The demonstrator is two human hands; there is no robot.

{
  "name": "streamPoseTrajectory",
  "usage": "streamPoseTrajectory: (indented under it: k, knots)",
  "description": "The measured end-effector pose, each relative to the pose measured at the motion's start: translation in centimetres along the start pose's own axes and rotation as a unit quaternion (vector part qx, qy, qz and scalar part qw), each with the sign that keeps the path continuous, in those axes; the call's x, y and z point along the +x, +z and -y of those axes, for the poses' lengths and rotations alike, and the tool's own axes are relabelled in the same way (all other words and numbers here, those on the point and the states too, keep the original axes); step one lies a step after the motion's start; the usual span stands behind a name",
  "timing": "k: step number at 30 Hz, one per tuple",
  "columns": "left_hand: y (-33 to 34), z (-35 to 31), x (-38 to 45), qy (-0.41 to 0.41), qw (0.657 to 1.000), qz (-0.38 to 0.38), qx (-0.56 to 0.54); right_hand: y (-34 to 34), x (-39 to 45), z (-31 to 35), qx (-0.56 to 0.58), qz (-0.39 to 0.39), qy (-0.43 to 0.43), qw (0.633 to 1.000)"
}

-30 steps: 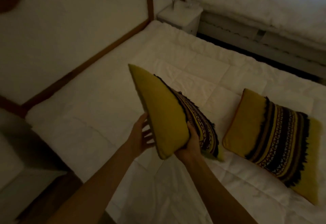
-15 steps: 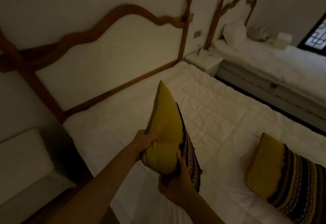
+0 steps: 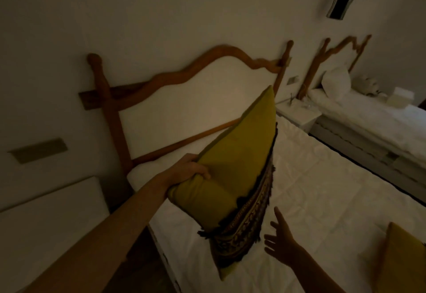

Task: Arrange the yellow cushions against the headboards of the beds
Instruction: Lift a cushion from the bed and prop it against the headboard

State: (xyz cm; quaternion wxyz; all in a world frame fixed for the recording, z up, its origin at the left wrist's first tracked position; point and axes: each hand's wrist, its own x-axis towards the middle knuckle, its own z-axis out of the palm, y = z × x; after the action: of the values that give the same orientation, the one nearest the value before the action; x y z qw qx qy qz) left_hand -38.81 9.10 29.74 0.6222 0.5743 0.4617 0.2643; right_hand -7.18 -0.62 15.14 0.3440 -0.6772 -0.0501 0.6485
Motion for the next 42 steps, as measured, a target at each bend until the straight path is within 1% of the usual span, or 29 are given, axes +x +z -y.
streamPoseTrajectory:
  k: [1, 3, 4, 5, 7, 8, 10, 13, 15, 18, 21, 24, 27, 28, 30, 32, 33, 35, 37, 40, 41, 42]
  knots:
    - [-1.3, -0.3, 0.1, 0.0, 1.0, 0.0, 0.001, 2.0, 0.4, 0.0, 0.039, 0.028, -0.012, 0.999]
    - [-3.3, -0.5, 0.7, 0.002, 1.0, 0.009, -0.008, 5.1, 0.8, 0.0, 0.128, 0.082, -0.065, 0.986]
    - [-4.3, -0.3, 1.2, 0.004, 1.0, 0.02, -0.013, 6.2, 0.9, 0.2, 0.162, 0.088, -0.078, 0.98]
    - [-5.6, -0.2, 2.0, 0.006, 0.999, 0.031, -0.016, 7.1, 1.2, 0.6, 0.189, 0.075, -0.069, 0.977]
    - [-7.5, 0.5, 3.6, 0.006, 0.998, 0.053, -0.015, 7.5, 2.0, 1.4, 0.212, 0.024, -0.012, 0.977]
    - [-8.5, 0.7, 4.7, 0.005, 0.998, 0.063, -0.017, 7.9, 2.8, 2.1, 0.204, 0.006, 0.014, 0.979]
    - [-10.4, 0.9, 7.0, -0.001, 0.996, 0.079, -0.03, 9.2, 4.7, 3.1, 0.178, 0.004, 0.041, 0.983]
    - [-13.0, 0.4, 11.7, -0.01, 0.995, 0.093, -0.027, 12.0, 8.9, 4.9, 0.137, 0.023, 0.034, 0.99]
    - [-14.9, 0.7, 15.2, -0.021, 0.996, 0.087, -0.012, 14.1, 11.9, 6.7, 0.104, 0.005, 0.013, 0.995]
    - [-17.5, 1.4, 20.0, -0.044, 0.996, 0.08, 0.012, 18.0, 15.7, 11.4, 0.064, -0.044, -0.059, 0.995]
    - [-19.5, 2.3, 24.5, -0.07, 0.995, 0.067, 0.027, 22.3, 16.6, 17.4, 0.058, 0.0, -0.118, 0.991]
    - [-21.5, 3.5, 28.5, -0.093, 0.992, 0.071, 0.055, 25.5, 17.3, 22.5, 0.055, 0.05, -0.122, 0.99]
    - [-24.5, 5.6, 31.2, -0.129, 0.988, 0.057, 0.067, 27.9, 19.2, 25.0, 0.022, 0.09, -0.118, 0.989]
    - [-25.6, 6.0, 31.6, -0.142, 0.986, 0.051, 0.071, 28.7, 19.8, 25.4, 0.004, 0.094, -0.12, 0.988]
    - [-28.0, 7.0, 32.3, -0.172, 0.978, 0.064, 0.096, 30.6, 21.4, 26.1, -0.056, 0.091, -0.129, 0.986]
    - [-30.3, 7.7, 32.4, -0.2, 0.969, 0.086, 0.118, 32.4, 23.0, 26.4, -0.11, 0.066, -0.157, 0.979]
    - [-31.6, 8.2, 32.5, -0.208, 0.966, 0.085, 0.126, 33.3, 23.9, 26.8, -0.125, 0.044, -0.177, 0.975]
    - [-33.8, 9.5, 32.0, -0.212, 0.966, 0.069, 0.127, 34.7, 25.4, 27.9, -0.155, -0.01, -0.216, 0.964]
    - [-36.3, 11.3, 31.2, -0.213, 0.969, 0.048, 0.119, 36.0, 26.8, 29.7, -0.202, -0.049, -0.224, 0.952]
    - [-39.9, 14.5, 30.2, -0.223, 0.971, -0.023, 0.078, 38.2, 28.9, 32.5, -0.279, -0.039, -0.208, 0.937]
    - [-41.0, 15.8, 29.9, -0.223, 0.972, -0.059, 0.055, 39.2, 29.7, 33.2, -0.301, -0.03, -0.199, 0.932]
    - [-41.9, 17.2, 29.6, -0.229, 0.968, -0.104, 0.004, 40.4, 30.5, 33.8, -0.327, -0.02, -0.194, 0.925]
